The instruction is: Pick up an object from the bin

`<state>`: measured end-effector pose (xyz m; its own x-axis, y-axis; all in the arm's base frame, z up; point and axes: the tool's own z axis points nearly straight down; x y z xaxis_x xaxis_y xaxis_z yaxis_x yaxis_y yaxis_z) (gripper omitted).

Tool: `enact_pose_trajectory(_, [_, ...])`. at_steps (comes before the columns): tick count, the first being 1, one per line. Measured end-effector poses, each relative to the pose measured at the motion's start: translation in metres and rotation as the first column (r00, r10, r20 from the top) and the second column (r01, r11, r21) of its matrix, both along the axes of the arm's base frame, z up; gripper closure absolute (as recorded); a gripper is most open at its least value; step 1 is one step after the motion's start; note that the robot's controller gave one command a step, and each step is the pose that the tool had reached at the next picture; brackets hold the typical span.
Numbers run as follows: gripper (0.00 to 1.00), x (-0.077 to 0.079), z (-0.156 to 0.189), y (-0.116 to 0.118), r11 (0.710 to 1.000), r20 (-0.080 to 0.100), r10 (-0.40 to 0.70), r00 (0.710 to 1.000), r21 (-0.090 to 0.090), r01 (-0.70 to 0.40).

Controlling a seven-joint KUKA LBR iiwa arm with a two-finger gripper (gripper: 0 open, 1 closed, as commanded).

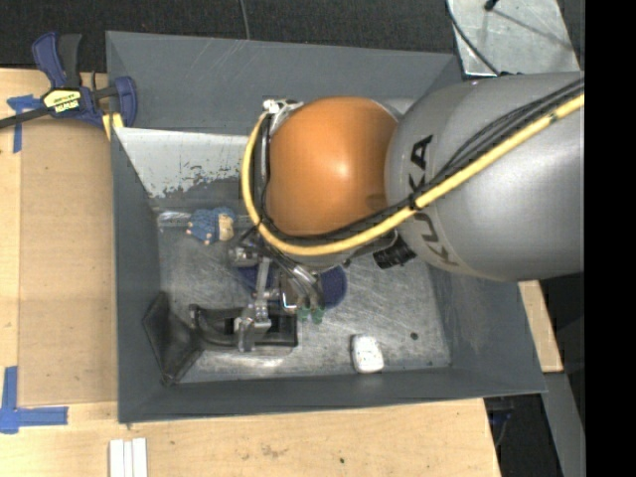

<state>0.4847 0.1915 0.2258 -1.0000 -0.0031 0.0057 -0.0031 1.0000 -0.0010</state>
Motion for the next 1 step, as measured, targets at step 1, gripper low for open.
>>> enact_pose_trajectory(1, [0.0, 0.0206, -0.1117, -0.0486, 0.987, 0.001, 0.162, 0.987, -0.001, -0.162])
